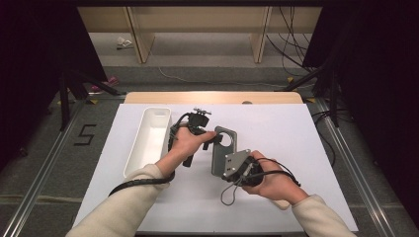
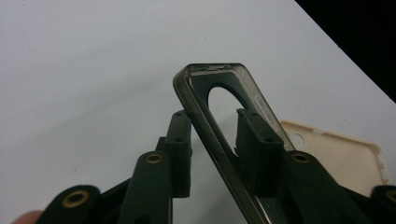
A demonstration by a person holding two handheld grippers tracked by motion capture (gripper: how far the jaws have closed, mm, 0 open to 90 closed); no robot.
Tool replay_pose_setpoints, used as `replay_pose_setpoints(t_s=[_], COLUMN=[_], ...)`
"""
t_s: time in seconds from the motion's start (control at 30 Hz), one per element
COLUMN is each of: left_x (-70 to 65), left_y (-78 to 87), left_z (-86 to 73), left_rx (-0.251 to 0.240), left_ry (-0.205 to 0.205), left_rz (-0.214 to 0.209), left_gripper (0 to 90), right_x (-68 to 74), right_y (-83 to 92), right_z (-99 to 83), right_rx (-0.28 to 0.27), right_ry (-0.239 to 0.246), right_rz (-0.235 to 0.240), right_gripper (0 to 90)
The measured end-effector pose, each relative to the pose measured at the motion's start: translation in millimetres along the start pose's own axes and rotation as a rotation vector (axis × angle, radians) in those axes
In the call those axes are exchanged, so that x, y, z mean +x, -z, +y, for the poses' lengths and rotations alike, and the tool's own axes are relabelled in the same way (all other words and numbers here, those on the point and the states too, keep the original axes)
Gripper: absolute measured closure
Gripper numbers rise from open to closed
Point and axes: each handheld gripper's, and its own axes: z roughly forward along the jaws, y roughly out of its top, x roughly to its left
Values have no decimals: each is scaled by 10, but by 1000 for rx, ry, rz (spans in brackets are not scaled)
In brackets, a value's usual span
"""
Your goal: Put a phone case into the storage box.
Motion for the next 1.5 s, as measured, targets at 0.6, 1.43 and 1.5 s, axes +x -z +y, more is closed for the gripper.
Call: replay_pose_setpoints(t_s=[0.6, 1.43, 1.5], left_x=[-273, 103, 125], left_y=[325, 905, 935], left_z=[-16, -379, -403], left_rx=[-234, -441, -449], left_ry=[-157, -134, -135], left_rz=[27, 39, 40], left_gripper=[814, 813, 814], right_x=[-63, -258, -265], right_y=[-44, 168, 174], right_z=[-77, -458, -476], right_rx=[-56, -277, -288], right_ry=[-70, -388, -404], right_rz=[-111, -211, -216], right_gripper=[510, 177, 173])
